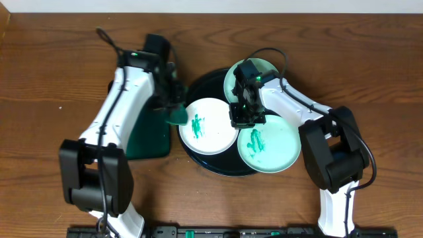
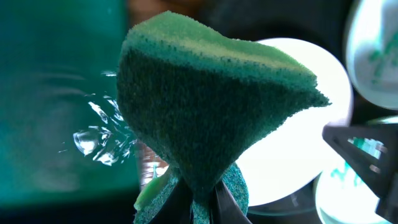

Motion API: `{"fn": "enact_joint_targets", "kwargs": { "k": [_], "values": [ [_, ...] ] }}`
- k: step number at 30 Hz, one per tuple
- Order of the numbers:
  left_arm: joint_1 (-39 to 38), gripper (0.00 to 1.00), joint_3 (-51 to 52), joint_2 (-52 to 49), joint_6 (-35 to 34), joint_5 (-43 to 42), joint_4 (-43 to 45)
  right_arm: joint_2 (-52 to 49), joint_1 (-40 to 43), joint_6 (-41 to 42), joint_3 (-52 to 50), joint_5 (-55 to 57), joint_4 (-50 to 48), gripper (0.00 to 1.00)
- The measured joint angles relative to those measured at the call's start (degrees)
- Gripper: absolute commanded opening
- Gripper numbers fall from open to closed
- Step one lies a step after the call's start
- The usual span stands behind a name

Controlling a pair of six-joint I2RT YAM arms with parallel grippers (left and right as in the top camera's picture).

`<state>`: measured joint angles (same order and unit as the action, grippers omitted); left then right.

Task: Clean dirty plates on tray and stack at the side
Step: 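Lift the sponge with the left gripper and carry it toward the white plate, then scrub the white plate with the sponge while the right gripper holds it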

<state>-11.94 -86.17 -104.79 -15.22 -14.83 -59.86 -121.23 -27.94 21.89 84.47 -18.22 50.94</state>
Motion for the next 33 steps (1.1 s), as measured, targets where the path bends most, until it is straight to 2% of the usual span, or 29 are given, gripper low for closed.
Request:
{"fn": "enact_joint_targets", "kwargs": {
  "k": [5,17,28,33],
  "values": [
    [-2.9,0.07,0.0,-3.5,-0.7,-0.3,1.0,0.0,0.0,0.0,0.0,0.0,0.1,0.01],
    [-3.8,0.07,-0.9,-14.3,-1.3,-0.1,2.4,0.0,0.0,0.0,0.0,0.0,0.4,0.01],
    [-9.3,0.07,-2.8,-16.8,-1.3,1.7,2.5,0.0,0.0,0.0,0.0,0.0,0.8,0.01],
    [-13.2,0.07,-2.8,-17.1,-1.2,-2.6,3.7,0.0,0.0,0.0,0.0,0.0,1.1,0.01]
  ]
}}
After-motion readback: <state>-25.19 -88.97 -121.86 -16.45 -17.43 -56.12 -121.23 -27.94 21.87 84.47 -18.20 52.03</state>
